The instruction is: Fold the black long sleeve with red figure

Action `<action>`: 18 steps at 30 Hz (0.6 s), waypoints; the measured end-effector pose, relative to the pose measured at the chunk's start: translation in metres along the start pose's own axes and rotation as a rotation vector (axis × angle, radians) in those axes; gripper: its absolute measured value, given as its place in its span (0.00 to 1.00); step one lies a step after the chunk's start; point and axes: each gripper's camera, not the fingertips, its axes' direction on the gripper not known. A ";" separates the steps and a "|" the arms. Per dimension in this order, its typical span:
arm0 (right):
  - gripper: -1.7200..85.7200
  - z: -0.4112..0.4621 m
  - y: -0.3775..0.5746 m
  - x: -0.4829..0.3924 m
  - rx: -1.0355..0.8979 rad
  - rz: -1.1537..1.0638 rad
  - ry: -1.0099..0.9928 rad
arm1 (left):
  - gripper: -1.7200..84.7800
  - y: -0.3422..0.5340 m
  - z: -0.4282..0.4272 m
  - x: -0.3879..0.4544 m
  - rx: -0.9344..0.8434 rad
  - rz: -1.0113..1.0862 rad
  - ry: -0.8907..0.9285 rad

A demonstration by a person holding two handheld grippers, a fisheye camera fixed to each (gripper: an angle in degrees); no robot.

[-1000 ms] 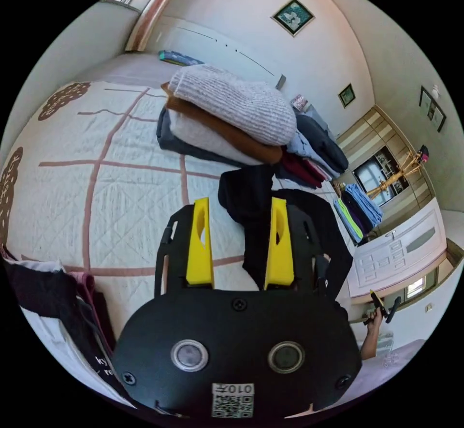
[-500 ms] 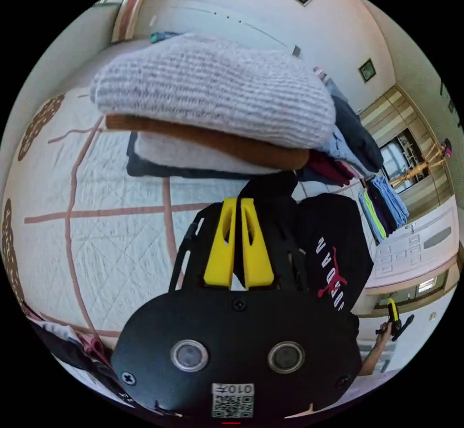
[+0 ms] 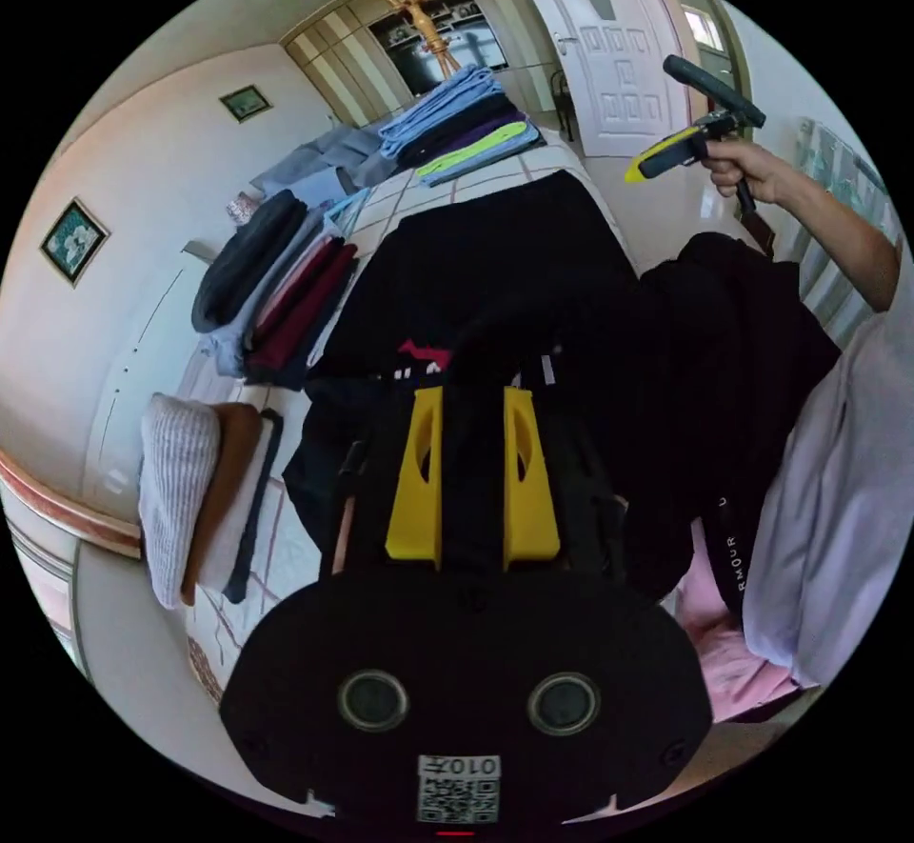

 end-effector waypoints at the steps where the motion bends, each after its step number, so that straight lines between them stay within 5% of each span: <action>1: 0.14 0.002 0.002 0.012 -0.007 0.020 -0.064 | 0.11 0.018 0.007 -0.003 -0.023 -0.071 -0.003; 8: 0.16 0.010 0.013 0.001 0.035 -0.102 -0.312 | 0.13 0.085 -0.019 -0.042 0.050 -0.344 -0.026; 11: 0.16 0.031 0.024 -0.028 -0.037 -0.240 -0.208 | 0.13 0.081 -0.024 -0.019 0.130 -0.270 0.102; 18: 0.17 0.064 0.035 -0.062 -0.155 -0.421 -0.046 | 0.13 0.052 0.000 0.063 0.077 -0.162 -0.062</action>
